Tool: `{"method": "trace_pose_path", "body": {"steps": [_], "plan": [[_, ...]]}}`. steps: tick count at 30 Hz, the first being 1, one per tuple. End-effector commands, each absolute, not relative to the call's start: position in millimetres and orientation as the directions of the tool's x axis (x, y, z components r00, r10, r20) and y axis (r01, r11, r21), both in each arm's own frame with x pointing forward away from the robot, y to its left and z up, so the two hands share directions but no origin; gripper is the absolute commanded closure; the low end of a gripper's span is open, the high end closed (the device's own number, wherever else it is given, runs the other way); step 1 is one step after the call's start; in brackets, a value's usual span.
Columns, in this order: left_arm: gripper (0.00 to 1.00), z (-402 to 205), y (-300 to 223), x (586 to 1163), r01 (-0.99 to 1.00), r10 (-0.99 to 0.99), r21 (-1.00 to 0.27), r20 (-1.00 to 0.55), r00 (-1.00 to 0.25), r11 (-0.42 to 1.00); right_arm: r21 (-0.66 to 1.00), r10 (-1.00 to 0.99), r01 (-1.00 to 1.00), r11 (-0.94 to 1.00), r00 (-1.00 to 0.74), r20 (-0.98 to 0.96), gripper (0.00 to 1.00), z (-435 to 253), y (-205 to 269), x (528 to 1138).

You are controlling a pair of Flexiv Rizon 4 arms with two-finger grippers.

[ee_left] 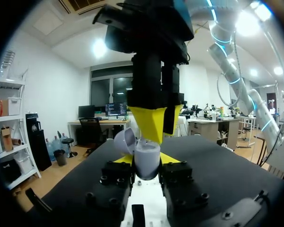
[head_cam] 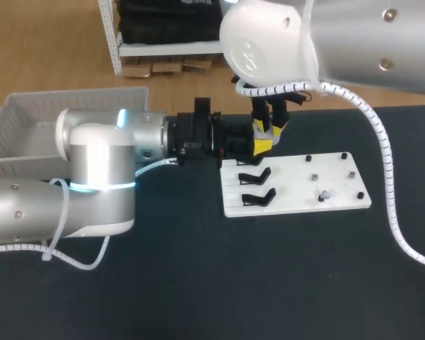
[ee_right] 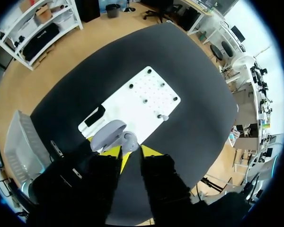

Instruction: Pick up each earbud case from the left stands, insert the matching earbuds, close the lid, and place the case in the box.

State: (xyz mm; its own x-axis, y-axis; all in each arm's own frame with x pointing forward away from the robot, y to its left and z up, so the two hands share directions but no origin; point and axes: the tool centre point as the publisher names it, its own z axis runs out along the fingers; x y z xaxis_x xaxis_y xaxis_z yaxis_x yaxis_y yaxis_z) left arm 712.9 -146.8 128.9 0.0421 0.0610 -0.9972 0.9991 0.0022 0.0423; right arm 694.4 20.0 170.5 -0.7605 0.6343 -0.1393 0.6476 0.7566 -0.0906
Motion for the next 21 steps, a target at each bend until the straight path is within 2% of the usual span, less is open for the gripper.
{"method": "trace_pose_path", "body": {"steps": [1, 13, 17, 18, 20, 21], "plan": [[1.00, 128.2, -146.8, 710.8, 0.999, 0.056, 0.048, -0.997, 0.047, 0.012, -0.087, 0.635, 0.648, 0.756, -0.760, -0.139, 0.61, 171.8, 18.7, 692.8], [1.00, 128.2, -146.8, 710.8, 0.999, 0.056, 0.048, -0.997, 0.047, 0.012, 0.002, 0.639, 0.646, 0.763, -0.754, -0.154, 0.58, 192.6, -1.4, 671.9], [1.00, 128.2, -146.8, 710.8, 0.999, 0.056, 0.048, -0.997, 0.047, 0.012, 0.064, 0.603, 0.604, 0.794, -0.772, -0.199, 0.51, 195.4, -15.0, 658.0], [1.00, 128.2, -146.8, 710.8, 0.999, 0.056, 0.048, -0.997, 0.047, 0.012, 0.080, 0.597, 0.595, 0.800, -0.776, -0.203, 0.36, 195.5, -18.9, 654.6], [1.00, 128.2, -146.8, 710.8, 0.999, 0.056, 0.048, -0.997, 0.047, 0.012, 0.093, 0.583, 0.579, 0.810, -0.780, -0.225, 0.21, 195.3, -25.0, 647.9], [1.00, 128.2, -146.8, 710.8, 0.999, 0.056, 0.048, -0.997, 0.047, 0.012, 0.106, 0.576, 0.568, 0.816, -0.784, -0.234, 0.05, 195.4, -28.7, 643.4]]}}
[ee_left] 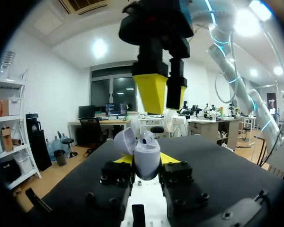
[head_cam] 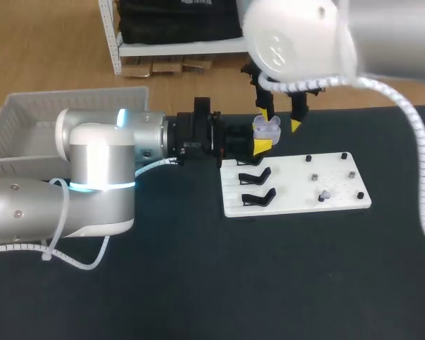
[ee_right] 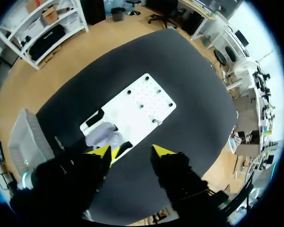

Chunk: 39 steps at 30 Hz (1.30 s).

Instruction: Pick up each earbud case from the left stands, insert the matching earbuds, close the lid, and place the case in the box.

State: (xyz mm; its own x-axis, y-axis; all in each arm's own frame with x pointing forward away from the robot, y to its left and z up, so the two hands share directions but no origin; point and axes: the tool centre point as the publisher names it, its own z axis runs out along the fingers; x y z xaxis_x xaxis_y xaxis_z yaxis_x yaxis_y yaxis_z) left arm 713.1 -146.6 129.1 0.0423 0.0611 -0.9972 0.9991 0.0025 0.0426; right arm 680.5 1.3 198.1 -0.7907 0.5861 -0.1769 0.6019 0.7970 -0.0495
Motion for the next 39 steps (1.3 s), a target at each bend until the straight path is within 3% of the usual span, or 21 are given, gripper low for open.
{"method": "trace_pose_path", "body": {"steps": [1, 12, 31, 33, 39], "plan": [[1.00, 128.2, -146.8, 710.8, 0.999, 0.056, 0.048, -0.997, 0.047, 0.012, 0.111, 0.573, 0.564, 0.818, -0.783, -0.243, 0.00, 195.4, -31.2, 640.2], [1.00, 128.2, -146.8, 710.8, 0.999, 0.056, 0.048, -0.997, 0.047, 0.012, 0.186, 0.561, 0.530, 0.827, -0.801, -0.210, 0.00, 193.1, -68.6, 614.9], [1.00, 128.2, -146.8, 710.8, 0.999, 0.056, 0.048, -0.997, 0.047, 0.012, 0.186, 0.561, 0.530, 0.827, -0.801, -0.210, 0.00, 193.1, -68.6, 614.9], [1.00, 128.2, -146.8, 710.8, 0.999, 0.056, 0.048, -0.997, 0.047, 0.012, 0.296, 0.543, 0.483, 0.824, -0.824, -0.165, 0.00, 181.6, -71.6, 616.5], [1.00, 128.2, -146.8, 710.8, 0.999, 0.056, 0.048, -0.997, 0.047, 0.012, 0.393, 0.407, 0.265, 0.881, -0.847, -0.342, 0.00, 143.0, -90.0, 624.2]]}}
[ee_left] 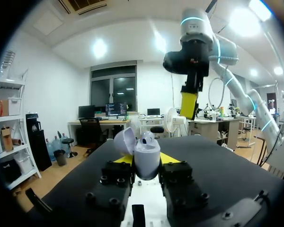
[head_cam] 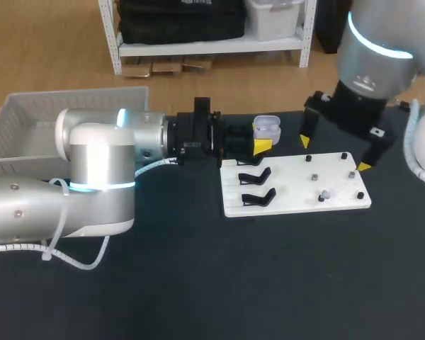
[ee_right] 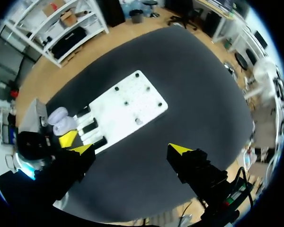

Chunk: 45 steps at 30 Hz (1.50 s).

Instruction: Pick up each earbud case from the left stands, insert the matching earbuds, close the lid, and place the case in the box.

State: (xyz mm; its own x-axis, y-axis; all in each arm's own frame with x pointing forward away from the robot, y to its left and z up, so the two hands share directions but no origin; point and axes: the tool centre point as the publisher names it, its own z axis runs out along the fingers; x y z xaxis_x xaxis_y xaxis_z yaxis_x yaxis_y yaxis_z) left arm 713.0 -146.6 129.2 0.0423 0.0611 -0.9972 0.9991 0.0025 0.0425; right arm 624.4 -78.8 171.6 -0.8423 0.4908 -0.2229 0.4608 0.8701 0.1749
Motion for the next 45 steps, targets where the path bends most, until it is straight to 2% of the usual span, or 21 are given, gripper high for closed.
{"method": "trace_pose_path", "body": {"steps": [1, 9, 24, 26, 40, 45], "plan": [[1.00, 128.2, -146.8, 710.8, 0.999, 0.056, 0.048, -0.997, 0.047, 0.012, 0.395, 0.386, 0.241, 0.887, -0.856, -0.344, 0.00, 137.2, -91.2, 625.4], [1.00, 128.2, -146.8, 710.8, 0.999, 0.056, 0.048, -0.997, 0.047, 0.012, 0.420, 0.326, 0.173, 0.891, -0.887, -0.326, 0.00, 104.6, -87.0, 635.0], [1.00, 128.2, -146.8, 710.8, 0.999, 0.056, 0.048, -0.997, 0.047, 0.012, 0.418, 0.332, 0.184, 0.889, -0.889, -0.315, 0.00, 98.3, -87.0, 636.8], [1.00, 128.2, -146.8, 710.8, 0.999, 0.056, 0.048, -0.997, 0.047, 0.012, 0.371, 0.320, 0.190, 0.909, -0.888, -0.330, 0.00, 89.7, -88.3, 641.3], [1.00, 128.2, -146.8, 710.8, 0.999, 0.056, 0.048, -0.997, 0.047, 0.012, 0.315, 0.357, 0.262, 0.912, -0.886, -0.297, 0.00, 50.6, -90.0, 645.5], [1.00, 128.2, -146.8, 710.8, 0.999, 0.056, 0.048, -0.997, 0.047, 0.012, 0.301, 0.389, 0.304, 0.904, -0.876, -0.285, 0.15, 43.1, -87.7, 646.9]]}}
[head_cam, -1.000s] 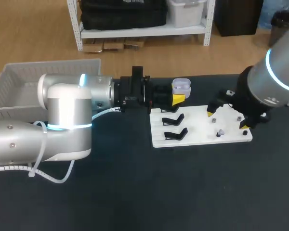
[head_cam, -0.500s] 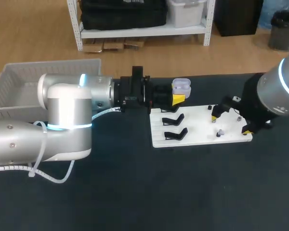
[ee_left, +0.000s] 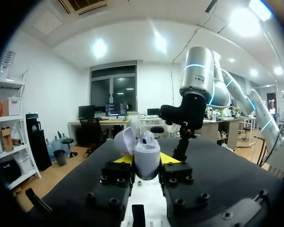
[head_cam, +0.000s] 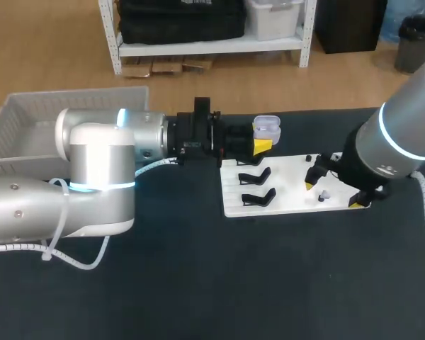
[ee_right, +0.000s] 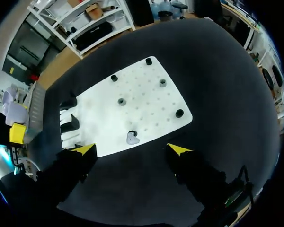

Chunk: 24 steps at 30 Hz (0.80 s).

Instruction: Pick up each earbud case from the left stands, insert the matching earbuds, close the lid, and place the case in the box.

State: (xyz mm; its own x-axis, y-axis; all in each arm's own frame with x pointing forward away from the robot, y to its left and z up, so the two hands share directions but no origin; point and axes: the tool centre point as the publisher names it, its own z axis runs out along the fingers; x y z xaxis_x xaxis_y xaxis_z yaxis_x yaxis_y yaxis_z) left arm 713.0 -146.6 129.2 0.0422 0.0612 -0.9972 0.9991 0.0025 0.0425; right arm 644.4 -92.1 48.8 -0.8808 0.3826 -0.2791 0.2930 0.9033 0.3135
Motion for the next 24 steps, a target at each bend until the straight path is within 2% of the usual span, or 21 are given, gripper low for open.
{"method": "trace_pose_path", "body": {"steps": [1, 5, 8, 9, 10, 16, 24], "plan": [[1.00, 128.2, -146.8, 710.8, 0.999, 0.056, 0.048, -0.997, 0.047, 0.012, 0.296, 0.396, 0.314, 0.902, -0.875, -0.278, 0.20, 41.7, -87.7, 647.4], [1.00, 128.2, -146.8, 710.8, 0.999, 0.056, 0.048, -0.997, 0.047, 0.012, 0.286, 0.398, 0.322, 0.903, -0.877, -0.269, 0.31, 39.7, -85.8, 647.9], [1.00, 128.2, -146.8, 710.8, 0.999, 0.056, 0.048, -0.997, 0.047, 0.012, 0.282, 0.399, 0.326, 0.903, -0.878, -0.264, 0.34, 37.7, -84.1, 648.3], [1.00, 128.2, -146.8, 710.8, 0.999, 0.056, 0.048, -0.997, 0.047, 0.012, 0.277, 0.399, 0.327, 0.903, -0.879, -0.261, 0.42, 36.7, -83.7, 648.5], [1.00, 128.2, -146.8, 710.8, 0.999, 0.056, 0.048, -0.997, 0.047, 0.012, 0.276, 0.399, 0.329, 0.903, -0.880, -0.256, 0.46, 35.6, -83.3, 648.6], [1.00, 128.2, -146.8, 710.8, 0.999, 0.056, 0.048, -0.997, 0.047, 0.012, 0.274, 0.397, 0.330, 0.903, -0.885, -0.244, 0.52, 29.9, -82.2, 650.0], [1.00, 128.2, -146.8, 710.8, 0.999, 0.056, 0.048, -0.997, 0.047, 0.012, 0.273, 0.392, 0.325, 0.906, -0.887, -0.245, 0.53, 26.1, -84.3, 657.2]]}}
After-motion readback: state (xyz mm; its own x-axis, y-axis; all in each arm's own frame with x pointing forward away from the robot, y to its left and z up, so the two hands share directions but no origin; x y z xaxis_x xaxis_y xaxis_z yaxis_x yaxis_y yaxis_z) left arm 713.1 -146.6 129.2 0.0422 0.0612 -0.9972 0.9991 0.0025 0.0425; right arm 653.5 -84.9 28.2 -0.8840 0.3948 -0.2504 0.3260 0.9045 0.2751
